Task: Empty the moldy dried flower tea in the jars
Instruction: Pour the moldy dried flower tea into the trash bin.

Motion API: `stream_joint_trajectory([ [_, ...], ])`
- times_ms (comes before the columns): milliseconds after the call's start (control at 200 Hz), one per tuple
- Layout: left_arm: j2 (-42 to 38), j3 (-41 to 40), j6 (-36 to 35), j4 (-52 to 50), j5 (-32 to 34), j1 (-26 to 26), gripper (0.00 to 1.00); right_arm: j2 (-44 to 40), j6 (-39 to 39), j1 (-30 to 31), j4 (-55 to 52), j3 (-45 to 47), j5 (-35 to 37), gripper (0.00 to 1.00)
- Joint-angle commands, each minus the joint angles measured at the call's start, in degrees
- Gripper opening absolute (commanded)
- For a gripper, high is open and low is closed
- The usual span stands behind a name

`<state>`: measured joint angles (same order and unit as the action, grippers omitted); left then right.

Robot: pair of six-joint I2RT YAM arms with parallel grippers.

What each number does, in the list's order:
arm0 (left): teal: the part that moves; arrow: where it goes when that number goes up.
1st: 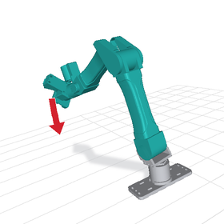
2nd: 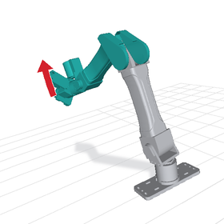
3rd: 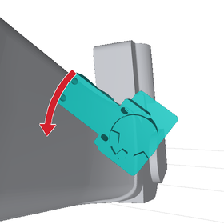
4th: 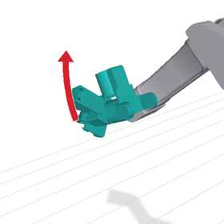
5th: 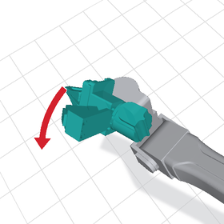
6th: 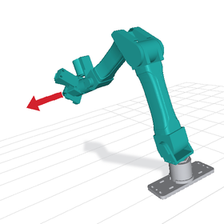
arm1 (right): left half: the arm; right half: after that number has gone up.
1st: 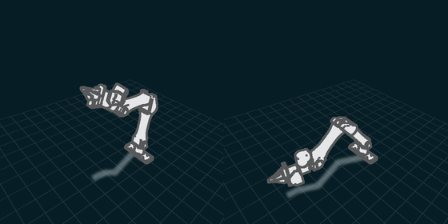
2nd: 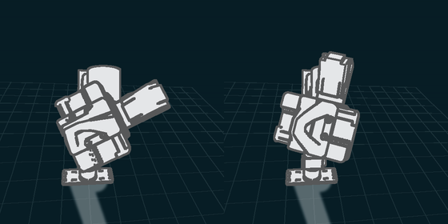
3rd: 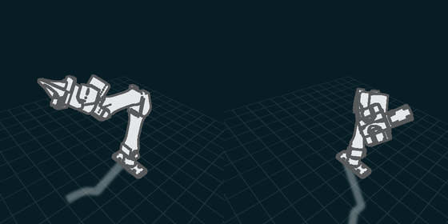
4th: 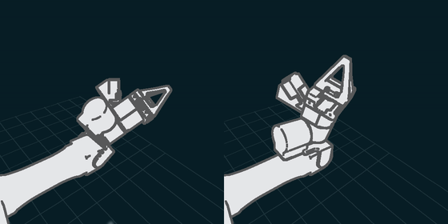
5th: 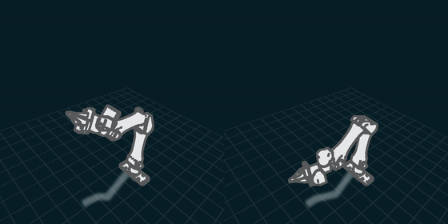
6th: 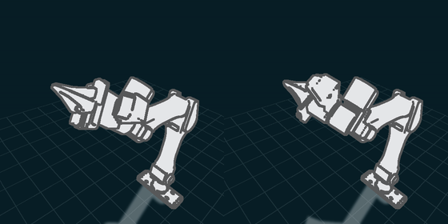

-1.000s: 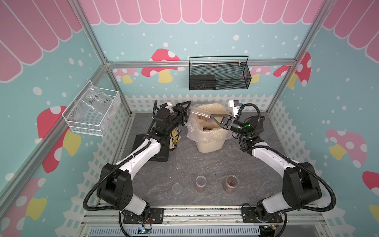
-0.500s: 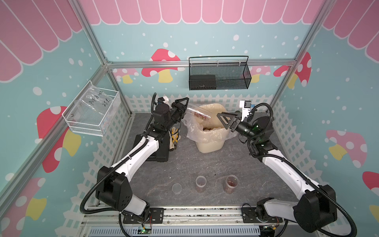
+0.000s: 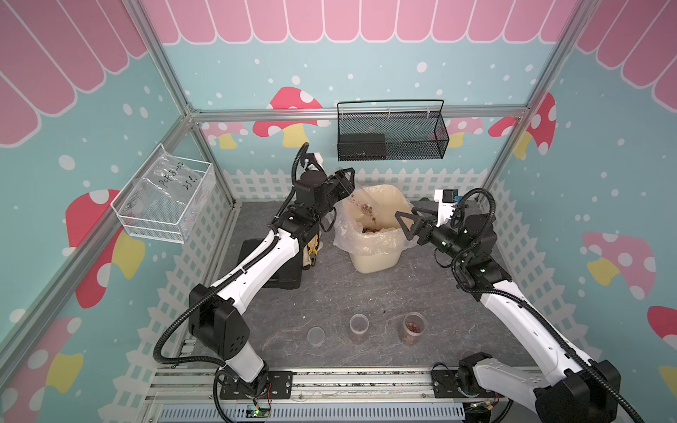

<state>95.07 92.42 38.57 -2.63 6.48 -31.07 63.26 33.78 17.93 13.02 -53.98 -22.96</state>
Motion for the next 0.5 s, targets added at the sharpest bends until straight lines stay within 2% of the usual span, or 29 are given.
stream_joint_trajectory([
  [0, 1.92, 4.55, -17.08, -6.15, 9.20, -3.43, 0.14, -1.86, -4.34, -0.18, -3.14, 1.06, 2.85, 0.86],
  [100, 4.31, 8.71, -29.57, -8.95, 18.43, -8.54, 0.12, -3.20, -5.54, -0.18, -4.19, 1.71, 4.17, 0.87],
  [160, 5.48, 10.14, -33.61, -9.20, 22.79, -10.71, 0.09, -3.84, -5.91, -0.18, -4.37, 2.10, 4.92, 0.87],
  [225, 6.09, 11.42, -30.28, -11.07, 23.00, -10.56, 0.07, -4.19, -6.14, -0.18, -4.60, 2.38, 5.37, 0.87],
  [305, 5.76, 11.47, -24.40, -12.00, 16.87, -8.95, 0.02, -4.45, -6.18, -0.18, -4.76, 2.60, 5.40, 0.88],
  [355, 6.28, 12.16, -26.59, -11.94, 16.16, -9.70, 0.00, -4.64, -6.18, -0.19, -4.80, 2.66, 5.37, 0.88],
  [395, 7.10, 13.14, -30.44, -12.18, 19.83, -11.35, 0.00, -4.68, -6.27, -0.20, -4.84, 2.74, 5.46, 0.88],
  [430, 7.70, 14.22, -30.89, -13.15, 22.09, -12.15, 0.00, -4.73, -6.36, -0.19, -4.78, 2.74, 5.47, 0.88],
  [460, 7.85, 14.91, -27.69, -14.89, 21.19, -11.54, 0.00, -4.73, -6.44, -0.19, -4.85, 2.71, 5.49, 0.88],
  [495, 7.49, 14.66, -22.24, -15.79, 17.03, -9.66, 0.00, -4.73, -6.45, -0.21, -4.93, 2.68, 5.41, 0.88],
])
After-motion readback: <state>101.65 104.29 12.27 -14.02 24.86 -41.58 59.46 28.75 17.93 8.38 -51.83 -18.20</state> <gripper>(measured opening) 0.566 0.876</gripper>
